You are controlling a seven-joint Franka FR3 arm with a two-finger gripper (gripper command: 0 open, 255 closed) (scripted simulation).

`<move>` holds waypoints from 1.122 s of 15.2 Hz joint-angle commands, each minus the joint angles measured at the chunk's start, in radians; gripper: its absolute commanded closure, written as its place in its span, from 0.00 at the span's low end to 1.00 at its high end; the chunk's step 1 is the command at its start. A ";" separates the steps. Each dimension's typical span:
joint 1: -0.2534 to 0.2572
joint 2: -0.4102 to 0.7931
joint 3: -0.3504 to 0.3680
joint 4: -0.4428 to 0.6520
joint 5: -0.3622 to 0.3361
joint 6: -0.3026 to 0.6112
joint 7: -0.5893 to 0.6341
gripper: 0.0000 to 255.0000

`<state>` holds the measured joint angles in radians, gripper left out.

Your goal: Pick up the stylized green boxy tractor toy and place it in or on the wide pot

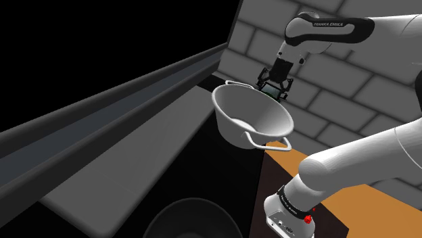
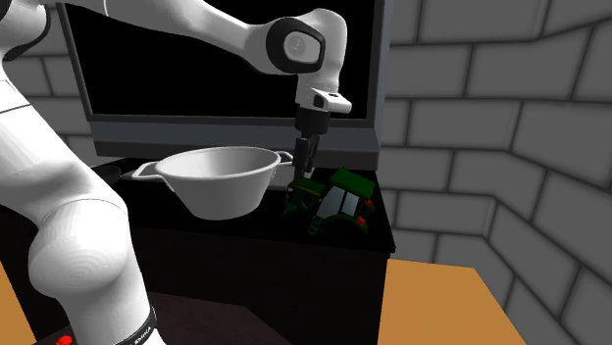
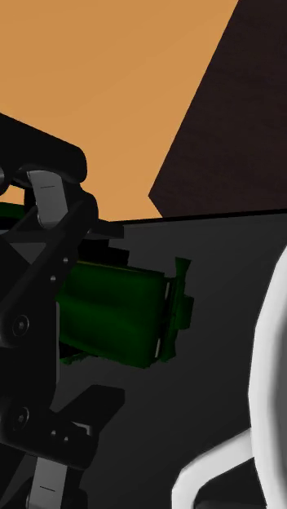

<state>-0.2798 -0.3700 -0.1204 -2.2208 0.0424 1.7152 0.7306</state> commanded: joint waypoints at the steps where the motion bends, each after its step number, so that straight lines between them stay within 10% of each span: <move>1: -0.002 0.002 -0.002 -0.023 0.003 0.020 0.002 0.00; 11: -0.001 0.000 -0.001 -0.058 0.004 0.054 0.002 0.00; 12: -0.001 0.000 -0.001 -0.058 0.004 0.054 0.002 1.00; 17: -0.001 0.001 -0.001 -0.058 0.004 0.054 0.001 1.00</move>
<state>-0.2814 -0.3707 -0.1219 -2.2780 0.0460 1.7681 0.7326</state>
